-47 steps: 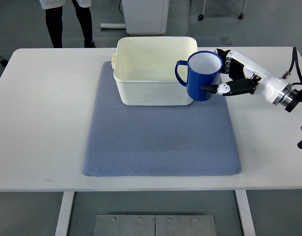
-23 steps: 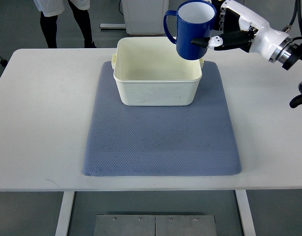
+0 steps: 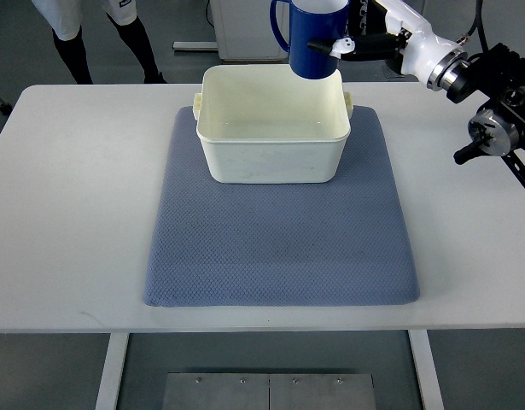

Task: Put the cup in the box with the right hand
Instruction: 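Lower the held blue mug into the white box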

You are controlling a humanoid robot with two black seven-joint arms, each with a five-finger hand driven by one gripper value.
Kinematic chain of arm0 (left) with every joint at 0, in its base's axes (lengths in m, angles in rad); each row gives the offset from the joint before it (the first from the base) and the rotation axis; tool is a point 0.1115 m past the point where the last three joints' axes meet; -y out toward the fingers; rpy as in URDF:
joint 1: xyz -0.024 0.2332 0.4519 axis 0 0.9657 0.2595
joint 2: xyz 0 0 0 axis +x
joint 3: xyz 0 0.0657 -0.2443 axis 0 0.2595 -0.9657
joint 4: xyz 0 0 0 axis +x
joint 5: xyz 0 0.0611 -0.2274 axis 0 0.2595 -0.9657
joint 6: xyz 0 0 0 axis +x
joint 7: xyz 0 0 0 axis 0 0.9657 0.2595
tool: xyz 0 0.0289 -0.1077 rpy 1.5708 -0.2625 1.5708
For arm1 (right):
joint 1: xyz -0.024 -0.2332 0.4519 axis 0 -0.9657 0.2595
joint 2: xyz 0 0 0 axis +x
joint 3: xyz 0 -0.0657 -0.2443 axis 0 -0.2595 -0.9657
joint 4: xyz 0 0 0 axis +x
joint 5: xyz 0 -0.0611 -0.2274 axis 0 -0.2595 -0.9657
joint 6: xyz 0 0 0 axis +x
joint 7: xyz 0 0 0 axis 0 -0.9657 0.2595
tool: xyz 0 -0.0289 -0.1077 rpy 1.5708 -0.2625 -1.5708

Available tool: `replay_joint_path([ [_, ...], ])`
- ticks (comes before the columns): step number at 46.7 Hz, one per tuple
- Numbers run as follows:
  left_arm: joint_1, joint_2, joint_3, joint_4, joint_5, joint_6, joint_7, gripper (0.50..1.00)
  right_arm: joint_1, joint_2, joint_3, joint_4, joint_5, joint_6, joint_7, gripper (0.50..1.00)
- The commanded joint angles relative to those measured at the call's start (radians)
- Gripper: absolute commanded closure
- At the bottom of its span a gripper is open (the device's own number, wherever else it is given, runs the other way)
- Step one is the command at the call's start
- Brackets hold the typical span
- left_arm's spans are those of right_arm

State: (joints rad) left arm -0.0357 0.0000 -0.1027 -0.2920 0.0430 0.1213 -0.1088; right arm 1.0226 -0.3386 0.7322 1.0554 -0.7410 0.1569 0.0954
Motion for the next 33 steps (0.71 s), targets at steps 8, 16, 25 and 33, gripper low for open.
replay_joint_path([
  [8,0.000,0.000,0.000,0.001,0.000,0.000,0.000,0.500,0.010,0.065,-0.005,-0.080,0.000,-0.028,0.000,1.000],
  [16,0.000,0.000,0.000,0.001,0.000,0.000,0.000,0.500,0.010,0.107,-0.017,-0.143,0.000,-0.048,0.004,1.000],
  [25,0.000,0.000,0.000,0.001,0.000,0.000,0.000,0.500,0.004,0.150,-0.036,-0.204,0.002,-0.076,0.014,1.000],
  [33,0.000,0.000,0.000,0.001,0.000,0.000,0.000,0.500,-0.016,0.193,-0.037,-0.239,0.002,-0.109,0.026,1.000],
])
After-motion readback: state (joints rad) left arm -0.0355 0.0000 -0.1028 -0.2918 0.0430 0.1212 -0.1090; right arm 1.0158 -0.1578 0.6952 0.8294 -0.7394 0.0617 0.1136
